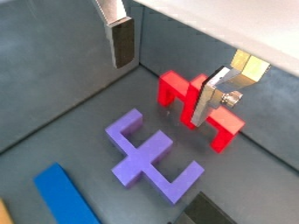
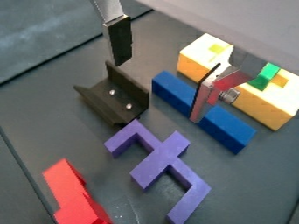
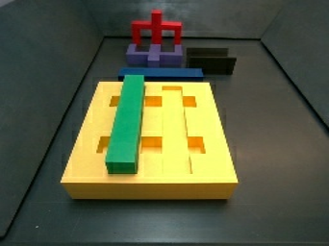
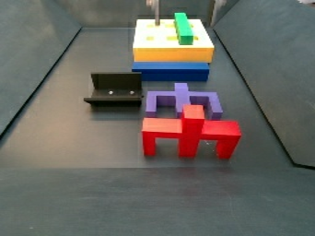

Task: Pick up the blue object. Move up. Move to above the board. Insert the blue object.
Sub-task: Pick up the blue object.

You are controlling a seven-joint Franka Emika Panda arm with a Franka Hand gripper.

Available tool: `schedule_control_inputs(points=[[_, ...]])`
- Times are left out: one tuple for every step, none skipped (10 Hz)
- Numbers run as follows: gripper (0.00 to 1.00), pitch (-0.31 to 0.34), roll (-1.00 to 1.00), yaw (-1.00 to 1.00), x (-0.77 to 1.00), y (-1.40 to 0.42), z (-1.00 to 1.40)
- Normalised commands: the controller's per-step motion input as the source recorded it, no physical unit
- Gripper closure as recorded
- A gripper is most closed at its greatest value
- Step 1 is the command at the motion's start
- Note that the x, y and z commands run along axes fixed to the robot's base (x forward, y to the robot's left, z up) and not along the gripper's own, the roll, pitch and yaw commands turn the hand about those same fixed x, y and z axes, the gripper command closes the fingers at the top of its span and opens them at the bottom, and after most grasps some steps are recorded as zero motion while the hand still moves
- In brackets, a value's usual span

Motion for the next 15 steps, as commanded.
schedule_control_inputs(points=[[0.0,-0.063,-0.05,-0.39,0.0,-0.12,-0.17],[0.0,-0.154,-0.13,-0.75,0.0,-0.28,-0.2],[0.0,-0.216,-0.1,-0.8,0.0,-0.3,-0.2],[0.0,-0.217,-0.1,-0.8,0.0,-0.3,-0.2],[0.0,-0.18,-0.08,-0.8,0.0,-0.33,-0.16],[0.0,-0.163,-0.06,-0.78,0.0,-0.37,-0.15],[0.0,-0.163,-0.06,-0.78,0.0,-0.38,-0.16],[0.0,-0.16,-0.05,-0.78,0.0,-0.38,-0.16],[0.0,-0.157,-0.05,-0.78,0.0,-0.38,-0.16],[0.0,-0.161,-0.05,-0.79,0.0,-0.37,-0.17],[0.0,-0.161,-0.06,-0.79,0.0,-0.35,-0.16],[0.0,-0.196,-0.08,-0.81,0.0,-0.31,-0.2],[0.0,-0.217,-0.1,-0.83,-0.01,-0.27,-0.23],[0.0,-0.221,-0.08,-0.83,-0.03,-0.29,-0.29],[0.0,-0.236,-0.04,-0.82,-0.05,-0.33,-0.4]])
